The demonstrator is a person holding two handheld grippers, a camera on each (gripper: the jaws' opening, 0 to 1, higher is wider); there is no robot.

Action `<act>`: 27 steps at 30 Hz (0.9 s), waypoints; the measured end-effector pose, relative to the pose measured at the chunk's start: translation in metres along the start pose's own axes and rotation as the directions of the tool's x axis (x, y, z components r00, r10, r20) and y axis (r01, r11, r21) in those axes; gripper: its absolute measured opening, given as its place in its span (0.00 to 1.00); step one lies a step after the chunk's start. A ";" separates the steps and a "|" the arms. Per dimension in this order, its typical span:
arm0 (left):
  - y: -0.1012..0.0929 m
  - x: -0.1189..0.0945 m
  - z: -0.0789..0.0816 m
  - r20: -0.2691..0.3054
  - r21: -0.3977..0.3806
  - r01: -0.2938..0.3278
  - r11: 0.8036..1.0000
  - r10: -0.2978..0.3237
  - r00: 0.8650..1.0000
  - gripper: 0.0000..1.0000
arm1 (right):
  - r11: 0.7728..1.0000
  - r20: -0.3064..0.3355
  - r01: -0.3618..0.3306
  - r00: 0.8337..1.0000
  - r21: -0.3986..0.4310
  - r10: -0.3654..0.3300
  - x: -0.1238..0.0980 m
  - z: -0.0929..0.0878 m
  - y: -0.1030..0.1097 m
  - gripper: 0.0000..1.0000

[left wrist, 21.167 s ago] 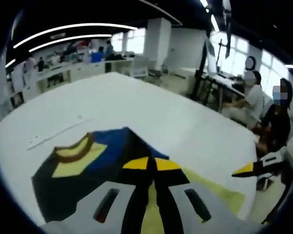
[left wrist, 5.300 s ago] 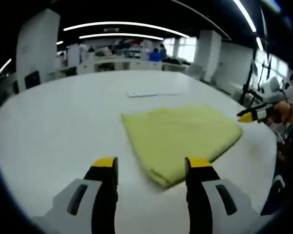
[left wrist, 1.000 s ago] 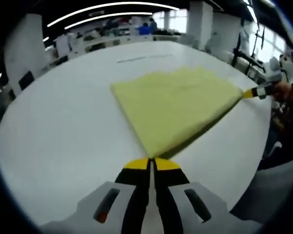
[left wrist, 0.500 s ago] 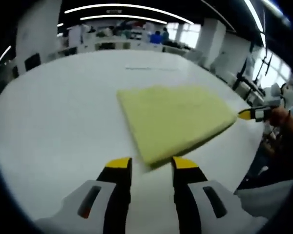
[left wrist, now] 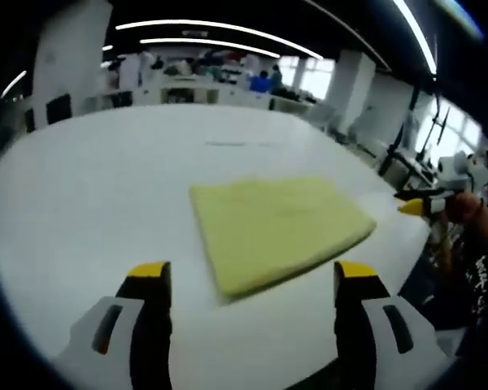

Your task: Fold the garment on the visible template until the final outline fits inside the template.

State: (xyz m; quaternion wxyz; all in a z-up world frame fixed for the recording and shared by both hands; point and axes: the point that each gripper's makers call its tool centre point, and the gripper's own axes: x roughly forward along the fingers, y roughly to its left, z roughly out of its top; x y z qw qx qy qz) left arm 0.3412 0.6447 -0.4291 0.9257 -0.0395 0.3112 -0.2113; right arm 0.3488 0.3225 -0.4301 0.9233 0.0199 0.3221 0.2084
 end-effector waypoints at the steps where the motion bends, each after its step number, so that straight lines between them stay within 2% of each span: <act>1: -0.002 -0.003 0.002 0.001 0.002 0.001 1.000 -0.001 1.000 0.83 | 1.000 0.001 -0.005 1.000 -0.008 0.005 -0.003 0.002 0.003 0.93; 5: -0.006 -0.011 0.008 0.002 -0.003 -0.002 1.000 0.002 1.000 0.91 | 0.999 -0.006 -0.022 1.000 -0.031 0.022 -0.012 0.004 0.011 1.00; 10: -0.010 -0.017 0.011 0.006 -0.008 0.000 1.000 0.000 1.000 0.99 | 0.998 -0.015 -0.029 0.999 -0.059 0.028 -0.019 0.004 0.019 1.00; 18: -0.012 -0.029 0.007 0.005 -0.020 -0.017 1.000 0.018 1.000 0.99 | 0.998 -0.005 -0.020 1.000 -0.051 0.020 -0.027 0.005 0.021 1.00; 27: -0.007 -0.030 0.002 -0.007 -0.038 -0.030 0.999 0.030 1.000 0.99 | 0.999 -0.012 0.008 1.000 -0.038 -0.009 -0.024 -0.004 0.015 1.00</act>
